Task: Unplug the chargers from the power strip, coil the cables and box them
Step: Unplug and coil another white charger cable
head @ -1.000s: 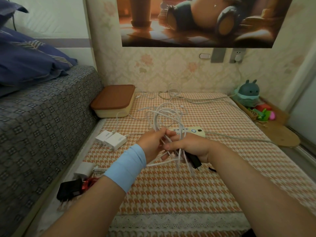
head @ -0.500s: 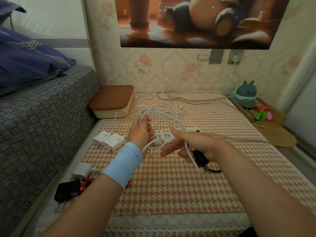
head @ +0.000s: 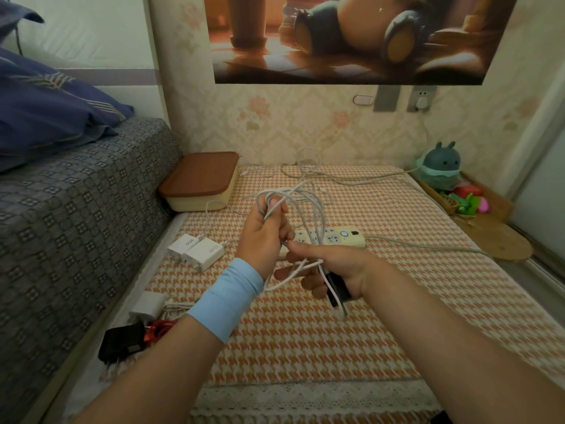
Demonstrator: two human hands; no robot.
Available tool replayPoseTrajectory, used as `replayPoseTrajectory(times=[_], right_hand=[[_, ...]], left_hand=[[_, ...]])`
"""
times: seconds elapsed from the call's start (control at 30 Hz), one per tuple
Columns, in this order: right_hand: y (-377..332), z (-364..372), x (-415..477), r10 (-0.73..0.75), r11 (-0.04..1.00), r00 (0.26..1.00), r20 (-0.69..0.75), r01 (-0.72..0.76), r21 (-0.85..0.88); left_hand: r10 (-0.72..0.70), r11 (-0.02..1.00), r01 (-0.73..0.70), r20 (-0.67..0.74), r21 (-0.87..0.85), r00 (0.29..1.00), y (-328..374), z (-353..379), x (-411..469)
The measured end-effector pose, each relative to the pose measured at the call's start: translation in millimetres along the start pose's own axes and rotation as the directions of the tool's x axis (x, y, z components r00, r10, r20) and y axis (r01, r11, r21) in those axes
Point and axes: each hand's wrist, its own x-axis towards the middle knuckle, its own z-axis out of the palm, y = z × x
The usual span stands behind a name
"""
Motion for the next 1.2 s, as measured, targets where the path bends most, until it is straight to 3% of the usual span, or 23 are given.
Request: replayPoseTrajectory(times=[0.2, 0.5, 0.6, 0.67, 0.73, 0.8, 0.87, 1.07, 1.2], right_hand=[[3, 7, 7, -0.016, 0.997, 0.993, -0.115, 0.008, -0.072], [4, 23, 6, -0.041, 0.998, 0.999, -0.005, 0.04, -0.052], [3, 23, 3, -0.057, 0.997, 0.998, 0.022, 0.058, -0.054], [-1, 19, -3, -0.083, 0.991, 0.996, 0.025, 0.085, -0.102], [-6, 12, -7, -0.114, 0.968, 0.993, 0.015, 0.114, -0.223], [-9, 4, -8, -0.131, 0.931, 0.991, 0.012, 0.127, -0.343], [-9, -1, -11, -0.114, 0.922, 0.993, 0.024, 0.115, -0.37], [-15, -16, -16, -0.049, 0.913, 0.996, 0.068, 0.072, -0.401], [-14, -22, -16, 0.023, 0.933, 0.972, 0.232, 0.062, -0.355]], left_hand=[[0.093, 0.98, -0.08, -0.06, 0.182, 0.994, -2, 6, -6], [0.245, 0.941, -0.185, -0.193, 0.283, 0.95, 2, 5, -17], [0.2, 0.95, -0.12, -0.267, 0.288, 0.943, 7, 7, -15], [0.122, 0.971, -0.069, -0.225, 0.227, 0.967, 10, 1, -9], [-0.098, 0.994, 0.104, -0.15, 0.033, 0.984, 13, -9, -3], [-0.301, 0.932, 0.294, -0.003, -0.211, 0.954, 12, -17, 0], [-0.381, 0.866, 0.385, 0.079, -0.318, 0.921, 11, -21, 1], [-0.383, 0.87, 0.407, 0.14, -0.277, 0.913, 27, -36, 6], [-0.467, 0.867, 0.48, 0.119, -0.133, 0.876, 26, -46, 7]])
